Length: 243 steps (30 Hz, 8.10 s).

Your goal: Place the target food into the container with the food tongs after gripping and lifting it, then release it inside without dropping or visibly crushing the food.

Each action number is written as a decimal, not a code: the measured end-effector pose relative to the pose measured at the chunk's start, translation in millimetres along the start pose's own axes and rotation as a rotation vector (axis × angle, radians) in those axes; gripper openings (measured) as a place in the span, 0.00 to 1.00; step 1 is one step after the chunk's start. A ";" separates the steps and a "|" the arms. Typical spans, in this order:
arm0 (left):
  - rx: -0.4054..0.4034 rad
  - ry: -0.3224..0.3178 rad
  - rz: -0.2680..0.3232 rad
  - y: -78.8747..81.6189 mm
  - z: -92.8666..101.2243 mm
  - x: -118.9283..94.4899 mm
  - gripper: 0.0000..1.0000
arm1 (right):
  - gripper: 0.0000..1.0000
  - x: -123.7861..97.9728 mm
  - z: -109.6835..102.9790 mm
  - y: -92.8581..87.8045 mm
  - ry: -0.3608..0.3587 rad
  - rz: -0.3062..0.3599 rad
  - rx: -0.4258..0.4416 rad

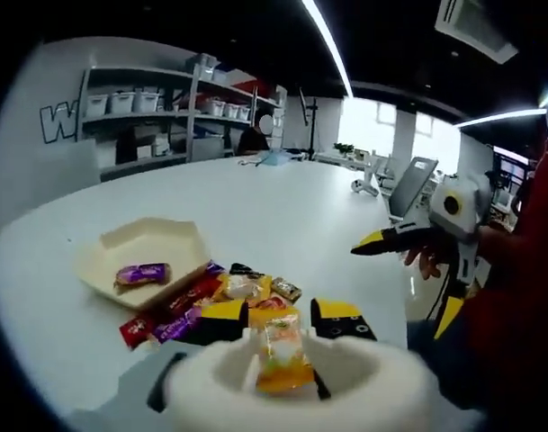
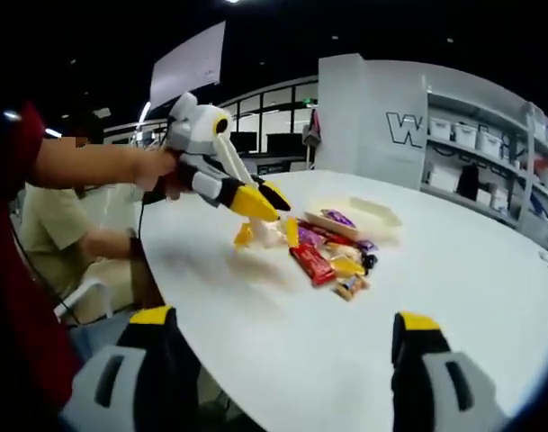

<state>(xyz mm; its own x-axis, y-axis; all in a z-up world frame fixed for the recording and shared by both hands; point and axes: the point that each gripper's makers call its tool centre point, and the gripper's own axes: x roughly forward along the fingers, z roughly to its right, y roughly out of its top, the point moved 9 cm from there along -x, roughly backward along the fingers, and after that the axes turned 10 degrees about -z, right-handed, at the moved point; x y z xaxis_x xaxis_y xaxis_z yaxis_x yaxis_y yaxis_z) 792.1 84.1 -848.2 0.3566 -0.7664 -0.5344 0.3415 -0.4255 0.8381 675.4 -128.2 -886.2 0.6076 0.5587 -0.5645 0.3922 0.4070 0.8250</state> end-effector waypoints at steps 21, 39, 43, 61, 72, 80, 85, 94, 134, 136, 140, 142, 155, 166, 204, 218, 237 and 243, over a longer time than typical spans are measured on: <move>-0.048 0.070 0.056 25.1 -36.4 -15.1 0.26 | 0.99 -2.0 0.1 -2.8 -0.005 -0.018 -0.016; -0.048 0.080 0.048 39.4 -49.3 -4.6 0.26 | 0.99 -3.4 10.1 -2.9 -0.018 0.009 0.027; -0.045 0.081 0.049 46.1 -54.8 -1.4 0.26 | 0.99 -4.4 13.2 -1.3 -0.023 0.026 0.039; -0.102 0.113 0.057 65.2 -95.6 21.7 0.26 | 0.99 -5.6 25.5 -12.6 -0.038 0.002 0.061; -0.076 0.167 0.076 85.9 -112.9 33.9 0.27 | 0.99 -3.1 27.2 -13.3 -0.039 -0.011 0.060; -0.078 0.167 0.081 85.6 -110.1 29.6 0.28 | 0.99 -4.3 26.6 -13.4 -0.042 -0.022 0.054; -0.069 0.162 0.081 81.4 -105.3 22.5 0.28 | 0.99 -2.8 22.1 -8.4 -0.035 -0.022 0.037; -0.080 0.151 0.075 67.1 -97.3 20.0 0.28 | 0.99 -4.9 18.4 -5.9 -0.037 -0.018 0.025; -0.025 0.066 -0.019 18.5 -58.4 44.0 0.28 | 0.99 -12.4 3.0 3.8 -0.047 -0.032 -0.042; -0.030 0.064 -0.025 14.7 -56.9 44.7 0.28 | 0.99 -13.4 2.8 2.7 -0.049 -0.031 -0.038; -0.025 0.067 -0.043 8.0 -53.8 46.7 0.28 | 0.99 -13.8 3.2 0.4 -0.053 -0.040 -0.037; -0.023 0.072 -0.048 5.6 -53.5 48.3 0.28 | 0.99 -13.7 2.8 0.8 -0.053 -0.040 -0.037; 0.036 0.090 -0.065 -2.7 -42.3 44.5 0.29 | 0.99 -10.9 -0.6 8.1 -0.041 -0.024 -0.047; 0.188 0.076 -0.125 -5.3 -23.0 42.3 0.29 | 0.99 -9.8 -4.0 9.7 -0.028 -0.017 -0.047; 0.181 0.071 -0.176 -4.5 -56.9 32.8 0.29 | 0.99 -13.8 0.3 0.3 -0.029 -0.016 -0.021; 0.171 0.051 -0.202 -10.4 -61.0 42.0 0.29 | 0.99 -11.1 3.2 -4.0 -0.030 -0.029 -0.014; 0.050 0.045 -0.156 -17.1 -66.1 39.8 0.24 | 0.99 -3.7 2.8 -7.1 -0.022 -0.054 -0.022; 0.074 0.049 -0.164 -15.3 -64.8 41.3 0.23 | 0.99 -2.6 4.4 -7.6 -0.022 -0.052 -0.015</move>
<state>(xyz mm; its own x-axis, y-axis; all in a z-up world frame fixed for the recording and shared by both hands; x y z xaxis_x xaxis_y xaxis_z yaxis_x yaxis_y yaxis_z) 857.9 90.2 -890.2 0.3441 -0.6600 -0.6678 0.3339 -0.5788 0.7440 673.9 -135.9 -890.8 0.6017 0.5206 -0.6058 0.4133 0.4461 0.7938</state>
